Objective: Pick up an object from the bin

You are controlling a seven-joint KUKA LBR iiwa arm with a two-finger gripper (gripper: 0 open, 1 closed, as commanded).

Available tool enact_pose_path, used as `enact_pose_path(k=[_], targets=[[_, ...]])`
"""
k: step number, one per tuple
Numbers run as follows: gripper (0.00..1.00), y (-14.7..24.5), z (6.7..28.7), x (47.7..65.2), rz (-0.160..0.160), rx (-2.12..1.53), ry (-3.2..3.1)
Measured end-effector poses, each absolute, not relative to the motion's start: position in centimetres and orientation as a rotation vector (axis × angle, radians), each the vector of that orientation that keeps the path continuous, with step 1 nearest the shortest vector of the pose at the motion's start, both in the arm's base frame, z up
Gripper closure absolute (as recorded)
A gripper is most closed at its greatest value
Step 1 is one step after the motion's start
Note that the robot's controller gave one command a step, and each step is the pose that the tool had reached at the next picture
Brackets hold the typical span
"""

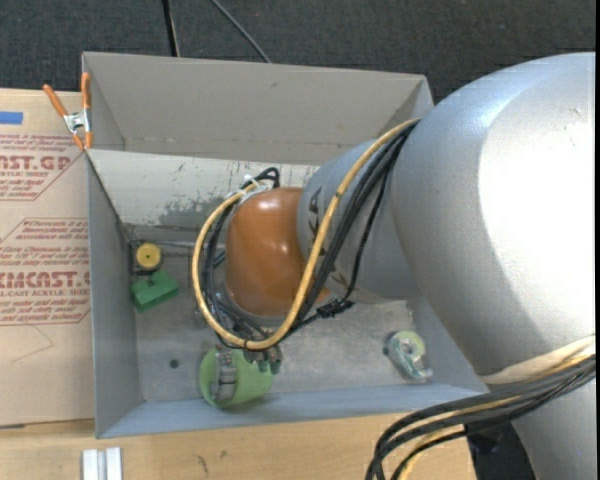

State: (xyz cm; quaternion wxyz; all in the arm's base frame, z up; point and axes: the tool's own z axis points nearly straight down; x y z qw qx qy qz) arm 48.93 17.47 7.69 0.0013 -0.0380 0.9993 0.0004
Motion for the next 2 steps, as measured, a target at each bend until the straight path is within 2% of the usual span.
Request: enact_pose_path(k=[1, 2], targets=[[1.0, 17.7, 7.7, 48.9, 0.002, -0.126, 3.139], [1.0, 19.0, 43.8, 49.7, 0.006, -0.068, 3.129]])
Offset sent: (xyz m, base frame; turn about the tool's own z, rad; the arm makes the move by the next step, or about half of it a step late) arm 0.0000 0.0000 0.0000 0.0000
